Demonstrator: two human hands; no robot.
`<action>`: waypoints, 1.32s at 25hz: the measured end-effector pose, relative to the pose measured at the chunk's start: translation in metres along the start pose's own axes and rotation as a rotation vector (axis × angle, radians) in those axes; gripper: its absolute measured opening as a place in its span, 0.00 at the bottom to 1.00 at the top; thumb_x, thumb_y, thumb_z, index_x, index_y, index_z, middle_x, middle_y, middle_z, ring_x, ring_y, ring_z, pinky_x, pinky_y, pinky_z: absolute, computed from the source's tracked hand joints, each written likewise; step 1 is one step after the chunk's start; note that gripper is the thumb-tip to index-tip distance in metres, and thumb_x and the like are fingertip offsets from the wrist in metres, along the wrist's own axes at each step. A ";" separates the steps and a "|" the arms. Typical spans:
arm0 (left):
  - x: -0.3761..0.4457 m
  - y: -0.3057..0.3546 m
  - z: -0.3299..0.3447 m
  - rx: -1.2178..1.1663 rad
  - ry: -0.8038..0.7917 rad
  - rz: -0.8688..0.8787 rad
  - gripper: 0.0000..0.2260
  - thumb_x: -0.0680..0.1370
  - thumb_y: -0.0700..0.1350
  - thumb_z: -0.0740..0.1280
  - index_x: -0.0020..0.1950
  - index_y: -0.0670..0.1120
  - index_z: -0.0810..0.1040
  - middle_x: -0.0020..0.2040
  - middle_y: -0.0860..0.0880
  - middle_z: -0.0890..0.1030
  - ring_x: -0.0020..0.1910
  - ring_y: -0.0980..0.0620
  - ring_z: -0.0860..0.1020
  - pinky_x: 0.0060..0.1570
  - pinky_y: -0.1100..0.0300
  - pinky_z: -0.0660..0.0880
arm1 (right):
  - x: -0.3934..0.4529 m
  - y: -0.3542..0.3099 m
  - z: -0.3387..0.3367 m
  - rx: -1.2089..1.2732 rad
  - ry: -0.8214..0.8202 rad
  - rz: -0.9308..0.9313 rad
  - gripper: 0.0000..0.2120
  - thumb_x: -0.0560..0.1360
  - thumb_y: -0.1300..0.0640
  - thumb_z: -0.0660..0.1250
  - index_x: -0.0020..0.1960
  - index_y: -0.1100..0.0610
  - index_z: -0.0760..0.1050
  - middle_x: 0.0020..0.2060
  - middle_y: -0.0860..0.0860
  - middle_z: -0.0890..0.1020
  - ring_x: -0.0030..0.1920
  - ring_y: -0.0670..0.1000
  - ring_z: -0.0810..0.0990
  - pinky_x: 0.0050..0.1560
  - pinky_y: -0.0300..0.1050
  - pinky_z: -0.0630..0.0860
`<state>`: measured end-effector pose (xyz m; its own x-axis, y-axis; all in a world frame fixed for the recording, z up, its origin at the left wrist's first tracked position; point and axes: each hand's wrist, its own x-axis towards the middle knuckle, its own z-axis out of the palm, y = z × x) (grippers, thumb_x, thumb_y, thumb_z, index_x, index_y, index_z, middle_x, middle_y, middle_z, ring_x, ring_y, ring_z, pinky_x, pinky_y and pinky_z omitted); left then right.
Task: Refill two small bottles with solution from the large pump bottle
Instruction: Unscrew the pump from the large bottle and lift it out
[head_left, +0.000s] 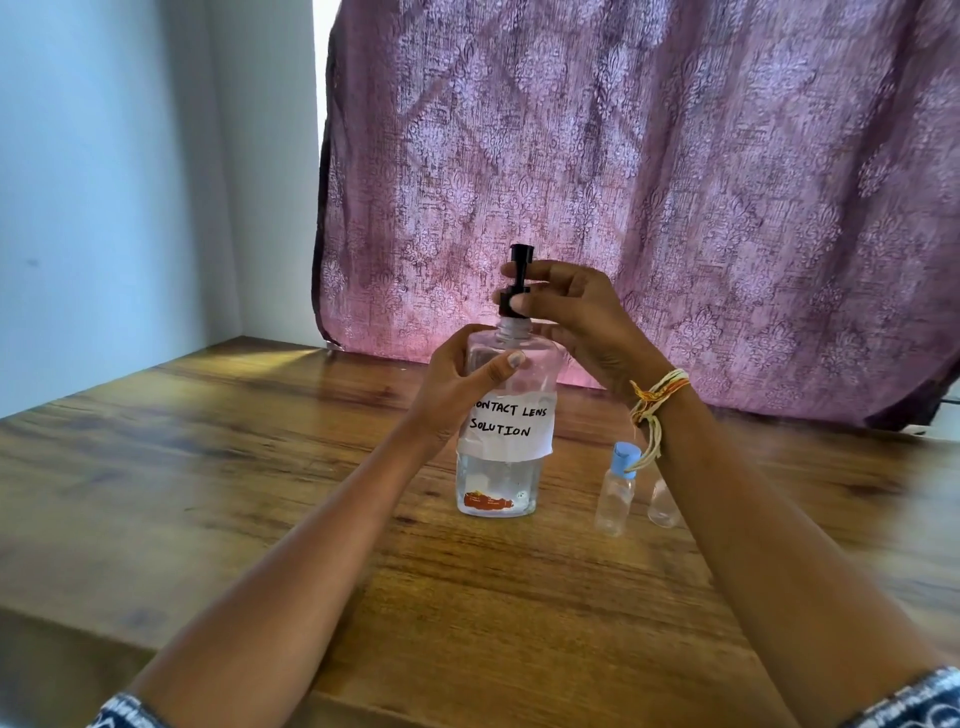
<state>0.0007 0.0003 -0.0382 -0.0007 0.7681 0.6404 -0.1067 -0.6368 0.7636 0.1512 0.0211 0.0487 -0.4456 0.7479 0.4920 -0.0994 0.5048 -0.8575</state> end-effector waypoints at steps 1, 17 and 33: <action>-0.001 0.000 0.000 0.000 -0.002 0.003 0.14 0.71 0.48 0.72 0.54 0.45 0.78 0.48 0.45 0.85 0.48 0.47 0.84 0.46 0.55 0.81 | 0.000 -0.001 -0.001 0.015 -0.055 0.011 0.16 0.74 0.72 0.63 0.62 0.68 0.74 0.54 0.65 0.81 0.54 0.59 0.81 0.60 0.58 0.77; -0.003 0.001 0.000 0.057 0.023 -0.019 0.24 0.69 0.53 0.72 0.58 0.38 0.75 0.52 0.36 0.82 0.50 0.42 0.82 0.49 0.46 0.79 | -0.001 -0.004 0.000 -0.086 0.024 -0.006 0.10 0.70 0.66 0.73 0.50 0.63 0.81 0.44 0.59 0.84 0.48 0.57 0.82 0.61 0.60 0.76; -0.004 0.003 0.001 0.069 0.025 -0.026 0.21 0.68 0.54 0.72 0.56 0.43 0.77 0.51 0.37 0.82 0.50 0.41 0.82 0.50 0.43 0.78 | -0.001 -0.005 0.001 -0.094 -0.041 -0.049 0.14 0.71 0.70 0.70 0.56 0.69 0.78 0.48 0.60 0.82 0.50 0.55 0.80 0.59 0.49 0.78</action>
<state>0.0015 -0.0045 -0.0387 -0.0235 0.7856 0.6183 -0.0377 -0.6187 0.7847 0.1514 0.0171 0.0527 -0.4783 0.7041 0.5248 -0.0394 0.5798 -0.8138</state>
